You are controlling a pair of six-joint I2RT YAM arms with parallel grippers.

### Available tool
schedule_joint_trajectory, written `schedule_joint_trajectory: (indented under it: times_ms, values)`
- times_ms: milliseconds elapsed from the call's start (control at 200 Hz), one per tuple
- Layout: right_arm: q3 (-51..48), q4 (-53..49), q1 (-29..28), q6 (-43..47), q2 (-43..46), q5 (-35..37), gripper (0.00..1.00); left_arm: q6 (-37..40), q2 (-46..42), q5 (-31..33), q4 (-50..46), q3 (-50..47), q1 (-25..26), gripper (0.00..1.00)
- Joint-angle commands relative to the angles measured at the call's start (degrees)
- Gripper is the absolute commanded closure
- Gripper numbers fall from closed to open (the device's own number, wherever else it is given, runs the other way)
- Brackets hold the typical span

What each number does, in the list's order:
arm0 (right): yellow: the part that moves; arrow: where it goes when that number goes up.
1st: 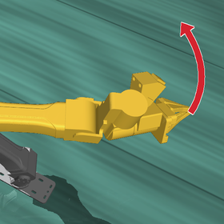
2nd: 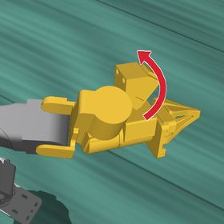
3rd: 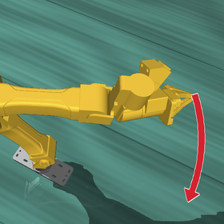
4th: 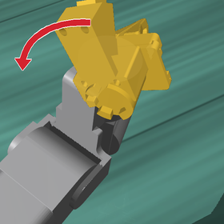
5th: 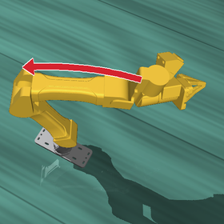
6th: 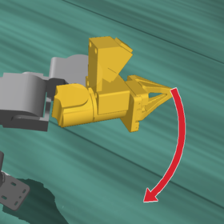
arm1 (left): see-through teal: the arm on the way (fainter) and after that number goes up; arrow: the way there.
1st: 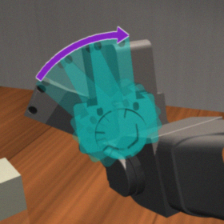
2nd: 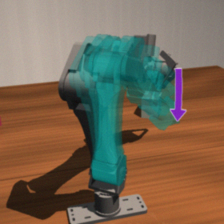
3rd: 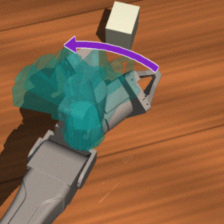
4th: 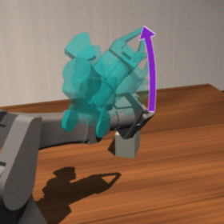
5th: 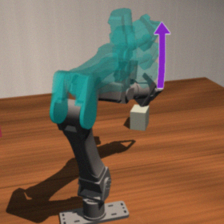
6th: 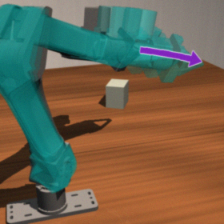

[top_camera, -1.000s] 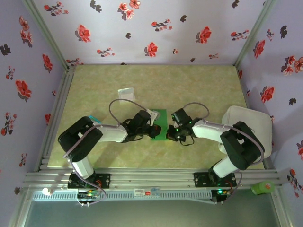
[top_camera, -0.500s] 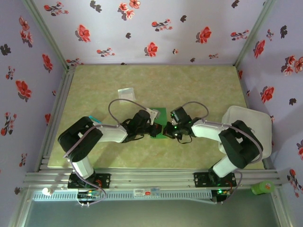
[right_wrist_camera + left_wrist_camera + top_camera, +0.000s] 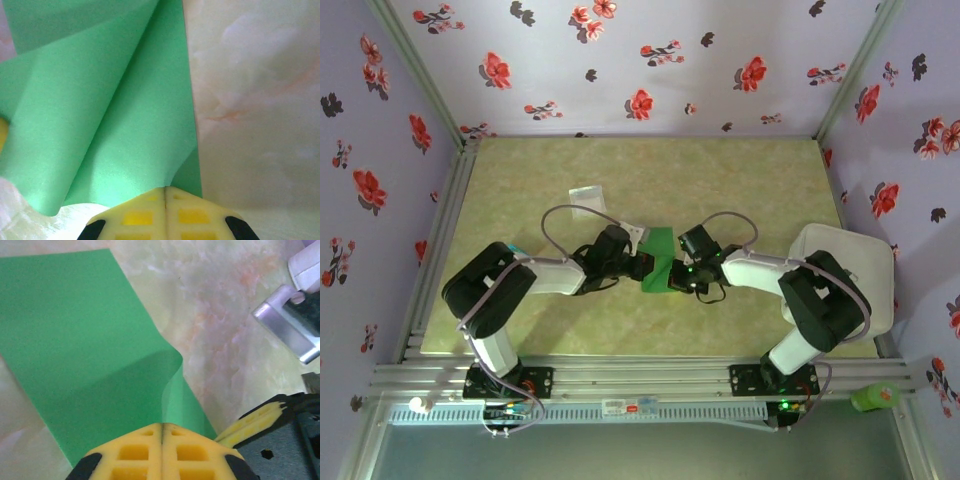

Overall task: Fold a paper plane with a square sheet of paper (pick it up from the middle)
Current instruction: Fold the triangle a second time at the center of the table.

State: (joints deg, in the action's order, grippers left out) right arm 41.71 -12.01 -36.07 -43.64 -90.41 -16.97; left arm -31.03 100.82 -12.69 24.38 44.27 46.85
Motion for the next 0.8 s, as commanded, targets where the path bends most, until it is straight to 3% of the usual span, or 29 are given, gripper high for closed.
schedule_joint_trajectory:
  times_ms: [0,305,795]
  values:
    - [1.1,-6.8,0.6,2.8,-2.1,2.4,0.95,1.8,1.6,0.1,-2.1,1.8,-0.2,0.96]
    - [3.3,-9.6,0.8,4.9,-3.9,1.6,0.96,4.7,2.1,2.2,-2.4,2.2,-0.3,0.93]
    - [3.1,-11.1,1.1,5.6,-3.5,1.5,0.95,2.6,4.4,2.5,-2.2,3.5,-0.8,0.93]
